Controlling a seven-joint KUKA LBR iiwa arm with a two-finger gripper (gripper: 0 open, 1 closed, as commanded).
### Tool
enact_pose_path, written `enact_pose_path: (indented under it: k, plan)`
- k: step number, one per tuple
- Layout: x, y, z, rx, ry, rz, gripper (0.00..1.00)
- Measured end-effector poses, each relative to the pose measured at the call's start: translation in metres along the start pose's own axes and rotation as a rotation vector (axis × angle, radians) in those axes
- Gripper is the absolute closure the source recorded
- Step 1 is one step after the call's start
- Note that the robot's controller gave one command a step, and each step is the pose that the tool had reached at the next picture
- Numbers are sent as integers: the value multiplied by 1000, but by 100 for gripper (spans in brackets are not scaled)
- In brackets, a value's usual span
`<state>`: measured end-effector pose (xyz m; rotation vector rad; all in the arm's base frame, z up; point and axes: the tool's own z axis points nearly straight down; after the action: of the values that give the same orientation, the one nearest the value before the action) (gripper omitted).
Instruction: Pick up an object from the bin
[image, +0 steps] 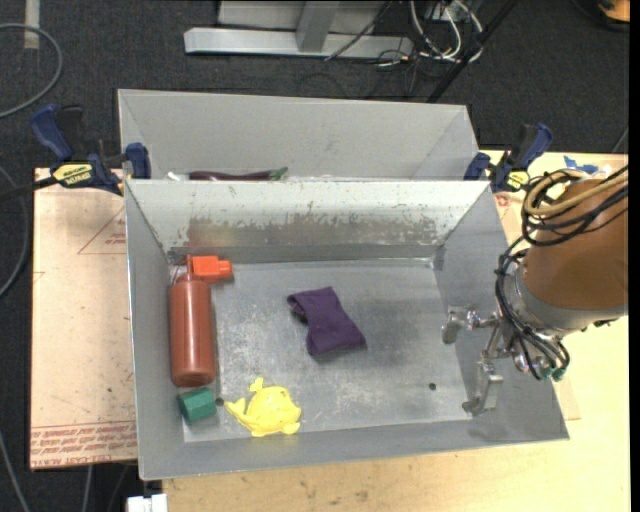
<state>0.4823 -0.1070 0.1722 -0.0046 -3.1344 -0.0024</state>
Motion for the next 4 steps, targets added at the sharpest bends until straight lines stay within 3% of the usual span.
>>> enact_pose_path:
  k: [1,2,3,4]
  plan:
    - [-2,1,-4,1,-8,-4,0]
    - [-48,74,72,-1,-9,50,0]
    - [-52,103,75,0,1,-66,0]
    - [-75,120,64,-1,-11,28,0]
